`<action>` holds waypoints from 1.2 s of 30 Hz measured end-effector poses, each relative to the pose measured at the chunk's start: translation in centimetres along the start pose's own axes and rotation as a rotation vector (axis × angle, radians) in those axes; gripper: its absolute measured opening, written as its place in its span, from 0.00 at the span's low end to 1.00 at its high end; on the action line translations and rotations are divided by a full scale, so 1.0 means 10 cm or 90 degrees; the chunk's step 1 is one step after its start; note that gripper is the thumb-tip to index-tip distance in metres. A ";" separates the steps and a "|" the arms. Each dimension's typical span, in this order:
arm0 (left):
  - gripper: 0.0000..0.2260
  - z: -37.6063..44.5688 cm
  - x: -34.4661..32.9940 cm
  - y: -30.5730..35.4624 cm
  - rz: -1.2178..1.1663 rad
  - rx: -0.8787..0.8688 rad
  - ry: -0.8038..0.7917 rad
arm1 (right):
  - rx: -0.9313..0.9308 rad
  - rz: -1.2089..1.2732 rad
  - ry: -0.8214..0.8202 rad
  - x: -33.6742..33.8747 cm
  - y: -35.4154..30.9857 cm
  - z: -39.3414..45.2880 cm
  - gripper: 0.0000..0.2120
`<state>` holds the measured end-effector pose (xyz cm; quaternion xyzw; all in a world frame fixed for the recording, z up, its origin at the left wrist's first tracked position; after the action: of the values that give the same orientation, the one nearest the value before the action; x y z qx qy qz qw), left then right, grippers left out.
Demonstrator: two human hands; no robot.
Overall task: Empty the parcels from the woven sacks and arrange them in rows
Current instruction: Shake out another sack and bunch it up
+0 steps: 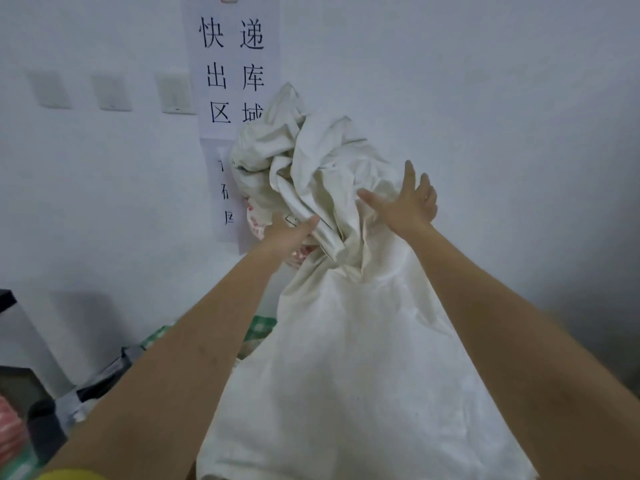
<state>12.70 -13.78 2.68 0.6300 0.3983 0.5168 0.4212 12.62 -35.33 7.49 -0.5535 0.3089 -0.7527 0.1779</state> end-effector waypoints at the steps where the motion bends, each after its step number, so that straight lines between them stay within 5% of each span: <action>1: 0.44 0.09 -0.01 0.03 -0.030 0.000 -0.021 | -0.026 0.015 -0.007 0.02 -0.02 0.11 0.55; 6: 0.51 0.51 -0.08 0.22 -0.129 -0.026 -0.061 | -0.101 0.086 -0.135 -0.14 0.03 0.59 0.70; 8: 0.46 0.63 -0.09 0.22 -0.156 -0.038 -0.050 | -0.103 0.192 -0.203 -0.28 0.06 0.70 0.78; 12: 0.31 0.70 -0.15 0.23 -0.242 -0.078 -0.062 | -0.140 0.145 -0.275 -0.47 0.12 0.69 0.62; 16: 0.27 0.75 -0.21 0.18 -0.230 -0.092 -0.078 | -0.143 0.095 -0.395 -0.68 0.12 0.68 0.59; 18: 0.23 0.76 -0.23 0.14 -0.198 -0.065 -0.099 | -0.118 0.101 -0.402 -0.73 0.13 0.70 0.45; 20: 0.20 0.77 -0.22 0.13 -0.175 -0.051 -0.096 | -0.090 0.123 -0.374 -0.72 0.07 0.61 0.24; 24: 0.17 0.69 -0.21 0.22 -0.181 -0.074 -0.067 | -0.041 0.192 -0.278 -0.63 0.03 0.50 0.03; 30: 0.07 0.28 -0.12 0.85 -0.176 -0.176 0.000 | 0.073 0.303 -0.012 -0.11 -0.34 0.25 0.09; 36: 0.13 -0.39 0.13 2.02 -0.199 -0.387 0.000 | 0.250 0.553 0.128 0.83 -1.08 -0.18 0.11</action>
<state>10.38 -18.74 22.61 0.4070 0.3176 0.5413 0.6636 9.08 -31.81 20.31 -0.2539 0.3794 -0.7028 0.5456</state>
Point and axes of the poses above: each hand's wrist, its own z-axis towards the middle knuckle, its own x-axis out of the back of the hand, y = z × x, the point moved 3 cm from there along z, towards the middle knuckle, and after that the axes turned 9 degrees about -y, right-handed, at the moved point
